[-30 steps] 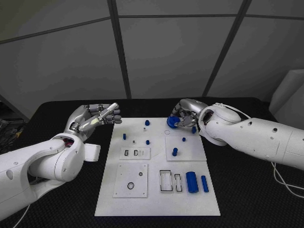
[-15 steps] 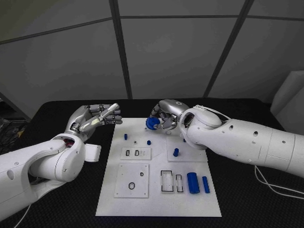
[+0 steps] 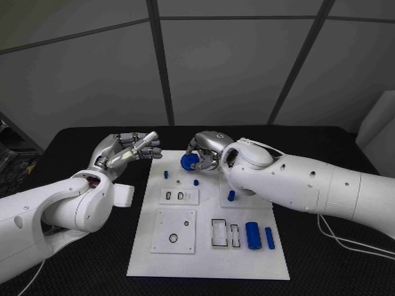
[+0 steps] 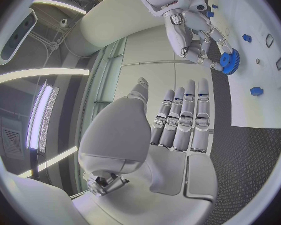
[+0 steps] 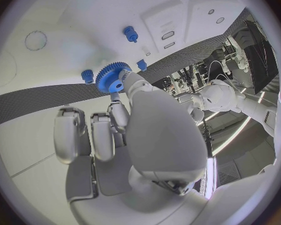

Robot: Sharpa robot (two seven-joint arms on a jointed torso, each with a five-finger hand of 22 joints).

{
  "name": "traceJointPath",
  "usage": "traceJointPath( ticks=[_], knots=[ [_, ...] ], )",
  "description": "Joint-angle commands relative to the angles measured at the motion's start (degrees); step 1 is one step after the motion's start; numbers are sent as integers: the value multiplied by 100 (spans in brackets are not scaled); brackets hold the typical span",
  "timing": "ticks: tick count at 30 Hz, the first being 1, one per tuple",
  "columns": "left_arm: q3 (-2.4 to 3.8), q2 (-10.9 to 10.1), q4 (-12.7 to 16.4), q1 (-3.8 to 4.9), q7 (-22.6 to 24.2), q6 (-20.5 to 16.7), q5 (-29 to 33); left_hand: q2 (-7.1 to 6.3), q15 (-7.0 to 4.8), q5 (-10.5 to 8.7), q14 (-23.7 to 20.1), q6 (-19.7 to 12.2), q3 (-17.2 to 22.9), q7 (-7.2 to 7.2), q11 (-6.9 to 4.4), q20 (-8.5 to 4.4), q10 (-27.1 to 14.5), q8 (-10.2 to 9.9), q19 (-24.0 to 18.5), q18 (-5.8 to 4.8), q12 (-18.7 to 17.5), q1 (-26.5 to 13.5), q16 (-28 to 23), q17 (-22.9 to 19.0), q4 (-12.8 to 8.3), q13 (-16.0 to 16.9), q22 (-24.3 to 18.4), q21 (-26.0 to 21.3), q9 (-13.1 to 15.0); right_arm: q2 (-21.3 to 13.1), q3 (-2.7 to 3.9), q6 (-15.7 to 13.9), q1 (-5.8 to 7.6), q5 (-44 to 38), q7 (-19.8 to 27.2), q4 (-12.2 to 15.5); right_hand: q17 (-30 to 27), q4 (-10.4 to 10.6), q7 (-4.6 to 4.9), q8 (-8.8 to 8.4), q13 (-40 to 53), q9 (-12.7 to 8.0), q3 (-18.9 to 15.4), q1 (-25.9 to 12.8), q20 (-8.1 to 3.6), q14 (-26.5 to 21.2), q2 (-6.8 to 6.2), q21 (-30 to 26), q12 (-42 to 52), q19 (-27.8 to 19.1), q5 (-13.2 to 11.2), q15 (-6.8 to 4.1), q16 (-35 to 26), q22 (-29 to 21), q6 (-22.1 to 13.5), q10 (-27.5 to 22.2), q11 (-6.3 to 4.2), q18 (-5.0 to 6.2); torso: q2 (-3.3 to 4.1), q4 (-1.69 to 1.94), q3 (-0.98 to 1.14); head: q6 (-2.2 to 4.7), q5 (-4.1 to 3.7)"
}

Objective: Assemble the parts on the task board

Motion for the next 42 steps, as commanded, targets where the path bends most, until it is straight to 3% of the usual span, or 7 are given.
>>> traceJointPath(
  ticks=[1,15,21,26,30,34,42],
  knots=[
    [6,7,9,8,10,75,-39,63,21,-13,-6,12,-16,33,25,30,15,-32,4,-26,-26,-1,-25,9,-10,-2,8,21,-4,51,-10,154,7,-86,-81,-83,614,11,-109,-45,-11,2,25,-105,3,422,-2,19,-28,33,-39,-18,14,520,379,-14,13,-35,-3,-6,6,-22,17],
    [6,9,8,9,8,79,-39,63,21,-13,-6,12,-16,33,25,30,15,-32,4,-26,-26,-1,-25,9,-10,-2,8,21,-4,129,-26,324,1,-255,-235,-239,595,45,-74,-148,-141,-20,23,-286,21,417,-72,6,-163,14,-98,5,1,500,283,-108,42,-30,-9,-11,4,-40,23],
    [6,2,8,9,7,77,-39,67,22,-13,-6,10,-20,35,27,31,13,-39,0,-26,-34,0,-34,12,-16,-3,8,23,-4,138,-29,517,1,-280,-229,-253,582,99,2,-349,-297,-42,-79,-518,63,413,-204,-19,-326,-22,-32,58,-9,457,18,-222,109,-21,-8,-17,3,-44,26],
    [6,-3,10,9,6,74,-39,67,22,-13,-6,10,-20,35,27,31,13,-39,0,-26,-34,0,-34,12,-16,-3,8,23,-4,147,-31,543,1,-270,-224,-274,594,160,69,-574,-335,-42,-239,-672,120,415,-215,-26,-371,-29,-100,118,-5,452,-286,-253,176,-19,-10,-13,4,-46,23],
    [6,-6,11,9,6,71,-39,67,22,-13,-6,10,-20,35,27,31,13,-39,0,-26,-34,0,-34,12,-16,-3,8,23,-4,152,-33,517,1,-238,-231,-294,615,343,101,-692,-332,-29,-464,-875,160,419,-179,-27,-372,-28,-206,154,4,454,-404,-257,212,-19,-9,-12,3,-45,24],
    [6,-8,11,9,5,69,-39,67,22,-13,-6,10,-20,35,27,31,13,-39,0,-26,-34,0,-34,12,-16,-3,8,23,-4,155,-34,525,1,-192,-236,-311,627,573,126,-738,-311,-15,-652,-1058,188,421,-111,-27,-355,-26,-94,177,9,459,-404,-254,236,-18,-9,-9,3,-44,24],
    [6,-7,5,9,5,58,-39,68,23,-13,-6,9,-22,37,28,32,11,-43,-2,-26,-38,-1,-38,14,-18,-3,8,23,-4,153,-37,701,1,-111,-243,-328,655,598,109,-708,-235,9,-785,-1406,198,426,56,-21,-292,-13,218,178,22,479,-260,-226,231,-21,-6,-18,5,-47,18]
  ],
)
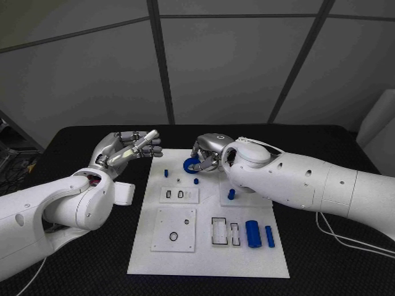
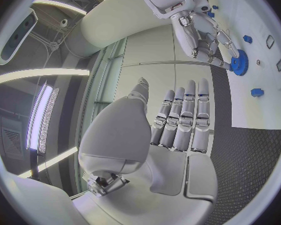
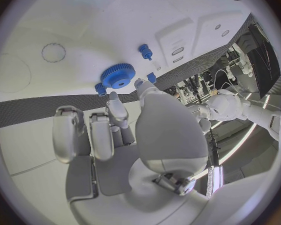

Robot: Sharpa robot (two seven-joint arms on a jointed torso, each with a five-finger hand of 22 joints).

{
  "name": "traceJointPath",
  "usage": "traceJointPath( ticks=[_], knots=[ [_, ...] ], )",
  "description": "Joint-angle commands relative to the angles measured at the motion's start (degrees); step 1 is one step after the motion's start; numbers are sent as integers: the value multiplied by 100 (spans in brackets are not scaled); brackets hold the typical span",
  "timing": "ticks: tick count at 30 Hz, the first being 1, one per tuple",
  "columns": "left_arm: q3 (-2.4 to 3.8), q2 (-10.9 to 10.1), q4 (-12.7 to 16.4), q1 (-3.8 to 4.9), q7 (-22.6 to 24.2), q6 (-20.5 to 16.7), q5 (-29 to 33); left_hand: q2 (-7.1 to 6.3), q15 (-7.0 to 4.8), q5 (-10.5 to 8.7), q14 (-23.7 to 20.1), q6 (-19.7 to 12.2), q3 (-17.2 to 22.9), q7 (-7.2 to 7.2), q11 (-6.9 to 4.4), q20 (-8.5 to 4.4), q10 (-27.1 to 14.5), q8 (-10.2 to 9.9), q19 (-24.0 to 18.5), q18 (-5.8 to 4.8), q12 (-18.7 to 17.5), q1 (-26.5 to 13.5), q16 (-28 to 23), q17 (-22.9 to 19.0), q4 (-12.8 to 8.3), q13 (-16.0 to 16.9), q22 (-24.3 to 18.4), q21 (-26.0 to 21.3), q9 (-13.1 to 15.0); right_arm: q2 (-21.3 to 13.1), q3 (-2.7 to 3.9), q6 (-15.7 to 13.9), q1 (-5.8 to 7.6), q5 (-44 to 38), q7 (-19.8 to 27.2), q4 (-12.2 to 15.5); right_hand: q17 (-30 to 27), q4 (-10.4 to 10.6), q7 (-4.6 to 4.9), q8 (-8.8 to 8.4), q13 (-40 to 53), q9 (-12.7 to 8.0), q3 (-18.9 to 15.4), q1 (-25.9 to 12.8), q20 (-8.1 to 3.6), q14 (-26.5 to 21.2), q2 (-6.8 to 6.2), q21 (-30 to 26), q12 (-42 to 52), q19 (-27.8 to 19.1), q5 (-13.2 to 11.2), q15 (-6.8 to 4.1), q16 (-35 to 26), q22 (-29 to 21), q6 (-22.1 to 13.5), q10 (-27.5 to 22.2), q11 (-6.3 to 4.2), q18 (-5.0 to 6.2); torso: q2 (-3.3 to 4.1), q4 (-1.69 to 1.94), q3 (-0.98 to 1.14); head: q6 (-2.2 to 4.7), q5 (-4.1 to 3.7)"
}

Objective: Assemble the parts on the task board

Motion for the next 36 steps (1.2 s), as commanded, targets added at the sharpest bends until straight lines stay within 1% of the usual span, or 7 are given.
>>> traceJointPath(
  ticks=[1,7,13,19,25,30,36],
  knots=[
    [6,1,4,8,21,46,-38,68,23,-13,-6,9,-22,36,28,32,11,-20,-2,-25,-39,-1,-39,5,-18,-3,8,23,-4,-2,0,166,11,66,-28,0,657,10,5,16,18,8,-36,-75,34,416,-10,-20,24,11,34,22,23,480,49,32,14,-22,3,-2,2,0,-7],
    [6,-5,0,8,22,44,-38,68,23,-13,-6,9,-22,36,28,32,11,-20,-2,-25,-39,-1,-39,5,-18,-3,8,23,-4,-180,0,-598,10,218,184,121,699,-11,-11,20,254,9,-32,-91,25,426,25,6,238,53,161,10,43,535,100,183,-2,-34,-3,-4,6,6,-2],
    [5,-17,-20,8,25,46,-38,68,23,-13,-6,9,-22,36,28,32,11,-20,-2,-25,-39,-1,-39,5,-18,-3,8,23,-4,-834,1,-1477,9,1176,1164,581,675,-236,-22,-7,336,-2,164,396,-1,420,67,-14,299,21,259,-15,31,495,132,208,-24,-24,-18,-27,11,21,-24],
    [5,-19,-31,7,22,45,-33,68,23,-13,-6,9,-22,36,28,32,11,-20,-2,-25,-39,-1,-39,5,-18,-3,8,23,-4,-1716,-2,-1433,10,2129,1746,1038,638,-439,-22,-7,331,1,211,697,-3,408,-15,-48,277,-31,88,-16,8,434,190,180,-27,-10,-29,-92,19,64,-84],
    [4,33,-74,7,20,55,-13,71,24,-13,-5,8,-26,38,30,33,9,-26,-5,-25,-45,-1,-46,8,-22,-3,8,25,-4,-2331,-7,-1304,0,2331,2048,1011,645,-588,-33,-11,345,-1,215,894,-9,410,-91,-56,278,-39,57,-23,9,427,224,184,-36,-8,-38,-165,39,104,-172],
    [4,95,-140,5,15,66,-10,71,24,-13,-5,8,-26,38,30,33,9,-26,-5,-25,-45,-1,-46,8,-22,-3,8,25,-4,-2531,-9,-1219,-175,2276,2136,903,627,-626,-42,-44,317,-14,186,943,-14,405,-138,-68,246,-57,46,-29,-2,406,168,163,-43,-2,-38,-183,72,112,-180],
    [4,128,-187,-1,12,75,-9,71,24,-13,-5,8,-26,38,30,33,9,-26,-5,-25,-45,-1,-46,8,-22,-3,8,25,-4,-2591,-10,-1119,-341,2228,2144,740,605,-634,-37,-71,267,-28,127,956,-16,399,-173,-92,191,-92,19,-27,-15,362,62,124,-37,8,-34,-157,54,96,-203]
  ],
)
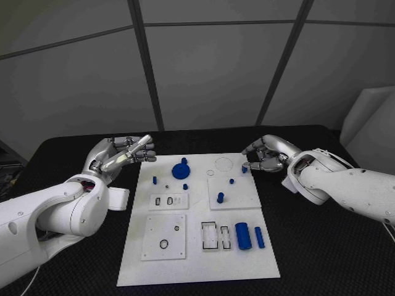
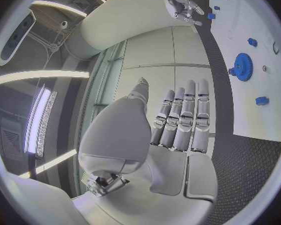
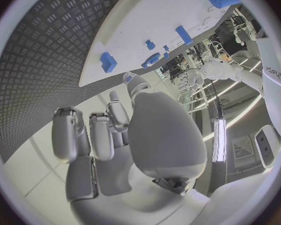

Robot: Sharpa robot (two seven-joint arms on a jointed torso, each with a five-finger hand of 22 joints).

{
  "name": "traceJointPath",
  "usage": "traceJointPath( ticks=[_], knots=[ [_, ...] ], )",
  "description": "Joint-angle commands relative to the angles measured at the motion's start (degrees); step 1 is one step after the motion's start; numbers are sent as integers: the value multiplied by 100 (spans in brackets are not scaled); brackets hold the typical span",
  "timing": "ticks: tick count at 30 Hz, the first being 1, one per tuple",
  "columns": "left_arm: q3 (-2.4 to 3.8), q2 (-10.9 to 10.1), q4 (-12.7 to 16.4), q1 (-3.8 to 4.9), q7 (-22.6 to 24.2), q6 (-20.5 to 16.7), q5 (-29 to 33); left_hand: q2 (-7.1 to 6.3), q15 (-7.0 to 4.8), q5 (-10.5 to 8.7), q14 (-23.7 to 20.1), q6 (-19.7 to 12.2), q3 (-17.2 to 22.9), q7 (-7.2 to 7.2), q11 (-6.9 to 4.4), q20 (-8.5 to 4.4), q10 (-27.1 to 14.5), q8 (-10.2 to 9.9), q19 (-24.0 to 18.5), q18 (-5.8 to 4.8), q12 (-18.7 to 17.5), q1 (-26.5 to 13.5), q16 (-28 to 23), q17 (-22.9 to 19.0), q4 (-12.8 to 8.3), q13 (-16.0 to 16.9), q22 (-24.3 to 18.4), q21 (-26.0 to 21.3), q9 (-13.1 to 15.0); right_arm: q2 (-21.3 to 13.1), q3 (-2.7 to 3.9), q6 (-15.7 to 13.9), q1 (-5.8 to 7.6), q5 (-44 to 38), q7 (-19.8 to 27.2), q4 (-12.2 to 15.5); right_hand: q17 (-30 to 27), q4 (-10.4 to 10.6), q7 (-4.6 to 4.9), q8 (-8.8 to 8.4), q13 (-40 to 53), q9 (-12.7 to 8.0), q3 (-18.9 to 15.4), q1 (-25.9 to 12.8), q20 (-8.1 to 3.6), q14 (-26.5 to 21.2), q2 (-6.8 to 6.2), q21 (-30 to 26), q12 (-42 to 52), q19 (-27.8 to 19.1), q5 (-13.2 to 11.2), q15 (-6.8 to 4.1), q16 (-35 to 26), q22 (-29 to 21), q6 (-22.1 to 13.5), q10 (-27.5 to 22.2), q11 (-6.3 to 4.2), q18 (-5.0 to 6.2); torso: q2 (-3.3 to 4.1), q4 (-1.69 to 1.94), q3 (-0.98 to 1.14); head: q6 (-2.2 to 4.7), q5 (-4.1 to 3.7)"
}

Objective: Assemble the parts on the task board

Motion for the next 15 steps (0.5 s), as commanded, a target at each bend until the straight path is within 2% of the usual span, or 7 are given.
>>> traceJointPath(
  ticks=[1,2,8,12,15],
  knots=[
    [5,13,-22,1,19,71,-14,71,24,-13,-5,8,-26,38,30,33,9,-26,-5,-25,-11,-1,-11,8,-22,-3,8,25,-4,-9,8,110,-50,58,200,-73,602,-7,1,-37,-25,-7,-47,58,-14,398,-27,-47,-48,-54,-33,-26,-29,352,-62,-65,7,10,3,15,-2,-22,-15],
    [5,16,-27,-1,18,72,-14,71,24,-13,-5,8,-26,38,30,33,9,-26,-5,-25,-11,-1,-11,8,-22,-3,8,25,-4,-6,8,134,-76,53,198,-106,603,-6,3,-39,-31,-9,-61,59,-14,399,-32,-49,-54,-57,-33,-25,-29,348,-81,-70,9,11,0,19,-12,-25,-19],
    [4,30,-50,-7,17,72,-14,71,24,-13,-5,8,-26,38,30,33,9,-26,-5,-25,-11,-1,-11,8,-22,-3,8,25,-4,56,8,261,-229,41,198,-269,598,15,12,-30,-43,-6,-117,43,-10,397,-30,-61,-70,-73,-26,-19,-34,328,-125,-81,17,16,4,12,-20,-26,17],
    [4,34,-62,-10,16,71,-14,71,24,-13,-5,8,-26,38,30,33,9,-26,-5,-25,-11,-1,-11,8,-22,-3,8,25,-4,89,9,289,-275,49,203,-352,604,54,20,-17,-34,1,-178,7,-5,398,-12,-64,-64,-74,23,-13,-32,327,-135,-74,24,16,4,13,-18,-38,36],
    [4,34,-67,-11,16,69,-14,71,24,-13,-5,8,-26,38,30,33,9,-26,-5,-25,-11,-1,-11,8,-22,-3,8,25,-4,105,9,292,-290,70,208,-402,608,73,23,-13,-29,3,-207,-7,-3,400,0,-62,-60,-69,53,-10,-31,333,-138,-71,27,14,3,8,-29,-39,35]
  ],
)
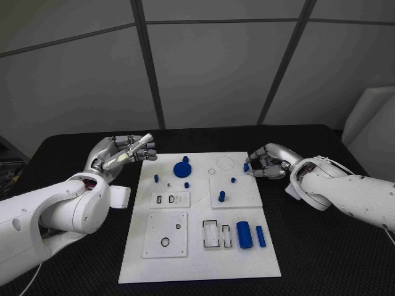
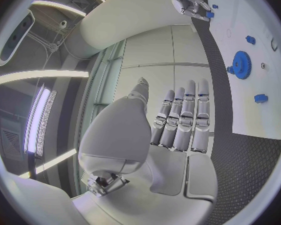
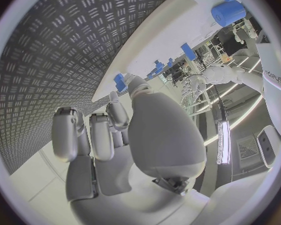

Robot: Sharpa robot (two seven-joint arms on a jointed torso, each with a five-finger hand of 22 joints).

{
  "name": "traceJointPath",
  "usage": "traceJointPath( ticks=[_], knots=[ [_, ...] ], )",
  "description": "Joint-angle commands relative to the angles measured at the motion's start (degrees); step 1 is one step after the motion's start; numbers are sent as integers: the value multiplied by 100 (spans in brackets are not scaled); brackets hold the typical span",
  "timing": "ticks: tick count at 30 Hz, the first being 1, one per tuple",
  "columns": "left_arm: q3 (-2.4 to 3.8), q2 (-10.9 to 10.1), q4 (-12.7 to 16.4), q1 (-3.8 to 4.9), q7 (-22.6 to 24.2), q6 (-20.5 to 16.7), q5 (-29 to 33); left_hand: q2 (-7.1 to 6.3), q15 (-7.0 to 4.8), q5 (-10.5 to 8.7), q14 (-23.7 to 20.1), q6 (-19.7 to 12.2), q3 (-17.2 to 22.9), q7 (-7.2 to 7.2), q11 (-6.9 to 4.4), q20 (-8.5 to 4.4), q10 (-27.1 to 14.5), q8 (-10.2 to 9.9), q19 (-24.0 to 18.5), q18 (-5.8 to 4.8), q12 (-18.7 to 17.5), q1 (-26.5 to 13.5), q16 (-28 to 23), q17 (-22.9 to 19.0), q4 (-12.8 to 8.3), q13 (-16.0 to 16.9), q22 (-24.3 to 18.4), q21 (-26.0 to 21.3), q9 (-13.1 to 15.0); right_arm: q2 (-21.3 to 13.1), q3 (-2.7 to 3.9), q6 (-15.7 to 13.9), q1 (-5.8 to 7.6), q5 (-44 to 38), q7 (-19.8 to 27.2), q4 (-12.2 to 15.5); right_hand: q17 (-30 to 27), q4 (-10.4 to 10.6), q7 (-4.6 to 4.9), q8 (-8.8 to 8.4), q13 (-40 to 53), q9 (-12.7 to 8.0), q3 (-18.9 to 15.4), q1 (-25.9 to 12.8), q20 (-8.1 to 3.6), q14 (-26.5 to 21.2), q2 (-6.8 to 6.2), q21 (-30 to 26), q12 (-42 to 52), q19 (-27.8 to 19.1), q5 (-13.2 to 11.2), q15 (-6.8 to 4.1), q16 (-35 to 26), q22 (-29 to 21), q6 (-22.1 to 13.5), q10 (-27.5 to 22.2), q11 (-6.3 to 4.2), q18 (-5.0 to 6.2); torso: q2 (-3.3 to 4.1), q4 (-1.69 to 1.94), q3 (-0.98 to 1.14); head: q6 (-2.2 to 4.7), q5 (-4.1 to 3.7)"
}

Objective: Assemble the parts on the task board

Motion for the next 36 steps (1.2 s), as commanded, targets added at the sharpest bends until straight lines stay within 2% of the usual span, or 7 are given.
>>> traceJointPath(
  ticks=[1,6,12,25,32,36],
  knots=[
    [5,7,-3,4,20,63,-15,71,24,-13,-5,8,-26,38,30,33,9,-26,-5,-26,-11,-1,-11,6,-22,-3,8,25,-4,15,4,109,-6,47,77,-46,609,3,7,3,6,8,-34,-29,-3,400,22,-23,-9,-29,35,-10,-17,334,-51,-29,27,13,0,-4,-10,-4,2],
    [5,9,-9,3,19,63,-15,71,24,-13,-5,8,-26,38,30,33,9,-26,-5,-26,-11,-1,-11,6,-22,-3,8,25,-4,59,5,90,-14,119,92,-110,629,23,13,15,39,14,-52,-29,0,405,65,-14,21,-12,80,-7,-8,355,-39,-5,30,9,2,-13,-5,-12,16],
    [5,11,-15,2,15,65,-15,74,25,-13,-6,8,-30,37,30,34,9,-32,-8,-26,-16,0,-20,8,-27,-3,8,26,-4,107,5,63,-16,191,96,-162,645,29,18,25,61,19,-46,-11,2,409,117,-2,42,8,91,-5,0,380,-21,12,33,3,-4,-6,-7,-29,14],
    [5,17,-22,-2,-6,73,-15,74,26,-13,-7,8,-31,37,30,35,8,-34,-10,-26,-19,-1,-23,9,-29,-3,8,26,-4,212,6,72,-17,284,162,-225,696,-12,21,70,133,37,-22,83,7,422,221,24,109,50,-4,-1,25,433,85,62,34,-9,-2,-7,-6,-49,25],
    [5,20,-25,-4,-19,69,-15,74,26,-13,-7,8,-31,37,30,35,8,-34,-10,-26,-19,-1,-23,9,-29,-3,8,26,-4,220,6,91,-17,290,187,-222,738,-52,-26,213,242,81,3,141,-7,431,307,37,209,71,-64,-26,46,461,367,132,-3,-14,-8,-11,-7,-58,27],
    [5,19,-26,-4,-30,61,-15,78,27,-13,-9,5,-33,39,32,36,6,-39,-13,-26,-24,0,-29,11,-31,-3,8,26,-5,213,6,97,-17,291,183,-218,763,-95,-113,359,321,129,69,216,-45,437,399,44,277,80,-69,-78,58,476,651,175,-73,-16,-9,-12,-7,-56,19]
  ],
)
